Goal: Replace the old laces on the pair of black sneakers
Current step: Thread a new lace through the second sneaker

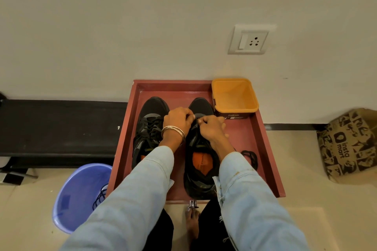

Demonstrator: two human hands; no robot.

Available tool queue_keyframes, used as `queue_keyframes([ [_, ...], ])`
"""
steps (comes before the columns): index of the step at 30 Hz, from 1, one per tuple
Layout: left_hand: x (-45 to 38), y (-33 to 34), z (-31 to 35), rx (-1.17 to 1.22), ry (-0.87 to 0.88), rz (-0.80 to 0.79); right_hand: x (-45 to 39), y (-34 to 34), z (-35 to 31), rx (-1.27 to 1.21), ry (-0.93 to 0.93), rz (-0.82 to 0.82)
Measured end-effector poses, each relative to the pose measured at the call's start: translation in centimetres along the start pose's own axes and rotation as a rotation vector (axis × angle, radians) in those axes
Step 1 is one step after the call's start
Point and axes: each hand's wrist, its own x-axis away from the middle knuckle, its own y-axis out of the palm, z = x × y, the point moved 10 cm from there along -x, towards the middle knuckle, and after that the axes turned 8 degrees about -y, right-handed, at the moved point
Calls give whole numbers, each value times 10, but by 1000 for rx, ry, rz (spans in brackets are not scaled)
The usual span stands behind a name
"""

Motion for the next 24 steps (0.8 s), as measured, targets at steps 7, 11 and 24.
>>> queue_keyframes([
  [7, -12, 16, -19, 174, -189, -78, 4, -3, -3, 12, -21, -3],
  [11, -14, -16, -27, 835, -378, -32, 3, -2, -1, 14, -29, 3],
  [24, -11, -201, 23, 1197, -44, 295, 0, -1, -2, -87, -26, -131],
])
